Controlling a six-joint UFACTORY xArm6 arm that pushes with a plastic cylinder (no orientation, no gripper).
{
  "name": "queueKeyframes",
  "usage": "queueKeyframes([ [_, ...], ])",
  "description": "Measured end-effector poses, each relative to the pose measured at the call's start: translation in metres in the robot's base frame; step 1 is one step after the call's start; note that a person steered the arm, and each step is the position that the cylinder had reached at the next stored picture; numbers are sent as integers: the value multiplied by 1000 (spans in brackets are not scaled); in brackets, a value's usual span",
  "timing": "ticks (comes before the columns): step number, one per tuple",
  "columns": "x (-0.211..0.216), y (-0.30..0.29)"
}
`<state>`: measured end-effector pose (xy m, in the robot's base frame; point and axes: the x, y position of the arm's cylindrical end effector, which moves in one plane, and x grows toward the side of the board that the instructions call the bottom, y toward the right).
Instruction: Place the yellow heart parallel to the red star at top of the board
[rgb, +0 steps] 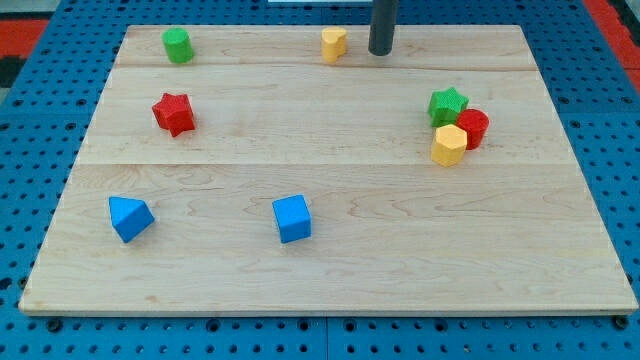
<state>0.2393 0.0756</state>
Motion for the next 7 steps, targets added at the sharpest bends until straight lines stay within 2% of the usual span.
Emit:
queueKeyframes([
  [3, 0, -8],
  [6, 0, -103],
  [7, -7, -48],
])
